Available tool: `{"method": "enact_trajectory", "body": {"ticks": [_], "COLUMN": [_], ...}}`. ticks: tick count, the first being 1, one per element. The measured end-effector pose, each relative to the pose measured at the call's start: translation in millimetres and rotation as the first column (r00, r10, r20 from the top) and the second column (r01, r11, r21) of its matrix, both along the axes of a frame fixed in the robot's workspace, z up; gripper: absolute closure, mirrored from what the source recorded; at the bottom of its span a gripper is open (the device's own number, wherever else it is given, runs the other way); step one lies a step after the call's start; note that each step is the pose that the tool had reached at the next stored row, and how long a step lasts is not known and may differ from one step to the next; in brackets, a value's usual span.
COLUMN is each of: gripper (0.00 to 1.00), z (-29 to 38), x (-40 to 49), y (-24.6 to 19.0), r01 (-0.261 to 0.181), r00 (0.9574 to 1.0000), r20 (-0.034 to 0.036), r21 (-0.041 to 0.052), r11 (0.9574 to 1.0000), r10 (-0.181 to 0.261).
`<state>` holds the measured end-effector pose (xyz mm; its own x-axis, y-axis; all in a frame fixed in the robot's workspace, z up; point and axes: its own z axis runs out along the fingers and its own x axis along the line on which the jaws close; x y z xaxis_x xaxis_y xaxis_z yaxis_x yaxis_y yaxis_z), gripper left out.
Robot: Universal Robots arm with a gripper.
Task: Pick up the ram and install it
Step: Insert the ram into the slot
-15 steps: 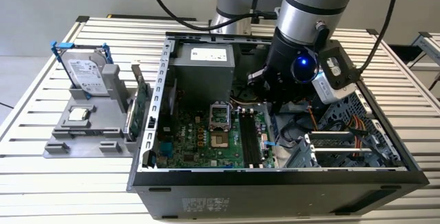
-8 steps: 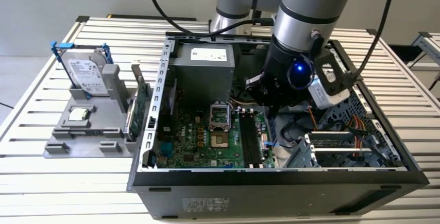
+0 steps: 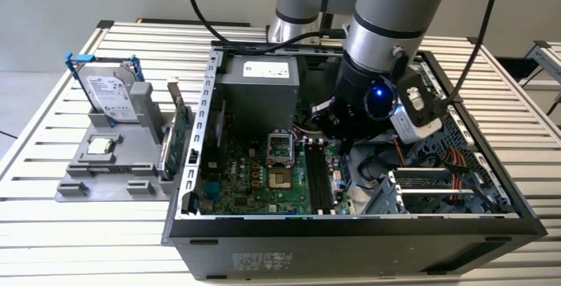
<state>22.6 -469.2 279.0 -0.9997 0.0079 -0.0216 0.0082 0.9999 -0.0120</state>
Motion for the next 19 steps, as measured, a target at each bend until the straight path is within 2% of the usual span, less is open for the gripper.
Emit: {"method": "enact_trajectory", "body": {"ticks": [11,19], "gripper": [1.00,1.00], "z": [-14.0,-26.7], "x": [-1.7,-1.8], "y": [0.0,0.0], "r01": [-0.001,-0.001], "r00": [1.0000,1.0000], "r20": [0.0000,0.0000], "r21": [0.0001,0.0001], "r11": [1.0000,1.0000], "r10": [0.001,0.001]}}
